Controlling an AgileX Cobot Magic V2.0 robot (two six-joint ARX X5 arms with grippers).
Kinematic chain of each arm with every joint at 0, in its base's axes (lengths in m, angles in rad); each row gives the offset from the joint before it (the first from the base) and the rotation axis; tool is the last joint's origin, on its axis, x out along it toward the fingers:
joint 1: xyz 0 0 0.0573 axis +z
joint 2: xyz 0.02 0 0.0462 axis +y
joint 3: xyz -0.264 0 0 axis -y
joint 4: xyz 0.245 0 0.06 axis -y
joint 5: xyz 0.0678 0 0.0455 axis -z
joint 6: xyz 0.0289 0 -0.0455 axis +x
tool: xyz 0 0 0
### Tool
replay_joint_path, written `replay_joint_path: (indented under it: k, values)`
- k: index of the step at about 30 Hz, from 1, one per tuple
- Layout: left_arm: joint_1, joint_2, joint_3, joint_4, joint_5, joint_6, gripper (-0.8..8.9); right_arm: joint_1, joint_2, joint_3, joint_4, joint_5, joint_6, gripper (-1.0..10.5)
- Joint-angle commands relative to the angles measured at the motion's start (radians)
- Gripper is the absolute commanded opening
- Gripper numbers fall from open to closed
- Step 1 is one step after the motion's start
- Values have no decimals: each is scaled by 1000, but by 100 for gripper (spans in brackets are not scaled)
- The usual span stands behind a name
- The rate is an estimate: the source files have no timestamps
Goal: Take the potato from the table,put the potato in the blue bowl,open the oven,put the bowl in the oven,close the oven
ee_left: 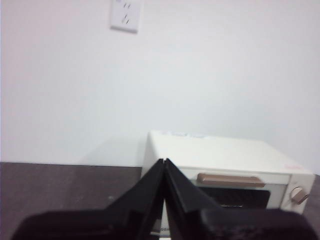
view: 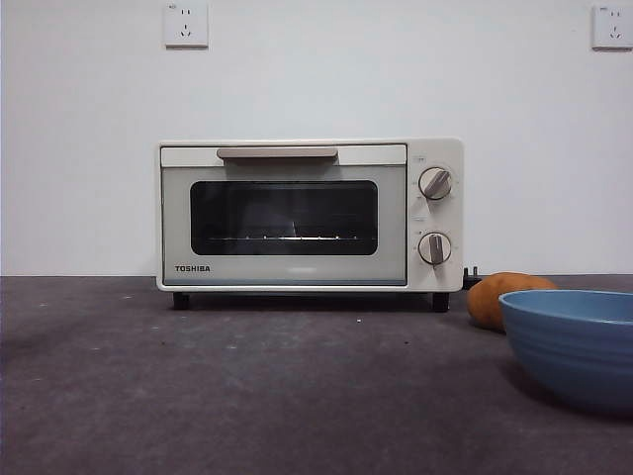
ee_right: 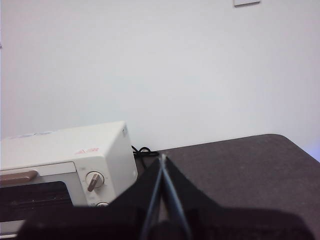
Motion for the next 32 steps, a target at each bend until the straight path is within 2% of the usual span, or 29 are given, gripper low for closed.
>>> replay_joint_path:
  k: [1, 4, 10, 13, 17, 19, 23, 28, 32]
  values:
    - [2, 55, 84, -54, 6, -19, -6, 0, 54, 95, -66, -7, 4, -8]
    - [2, 126, 193, -174, 8, -52, -6, 0, 126, 202, -163, -30, 4, -7]
    - [2, 300, 400, -406, 14, -43, -6, 0, 298, 382, -356, -38, 4, -5]
    - [2, 388, 477, -493, 76, -25, -6, 0, 389, 452, -444, -90, 4, -5]
    - [2, 499, 552, -595, 194, 41, -6, 0, 527, 539, -584, -164, 3, -5]
    - [2, 545, 569, -627, 248, 64, -6, 0, 596, 576, -650, -192, -3, -5]
    - [2, 626, 574, -650, 318, 85, -6, 0, 743, 641, -735, -216, -67, -3]
    - [2, 710, 574, -663, 318, 92, -6, 1, 935, 708, -745, -235, -87, 1]
    - [2, 784, 574, -667, 318, 108, -6, 2, 1144, 772, -760, -303, -133, 1]
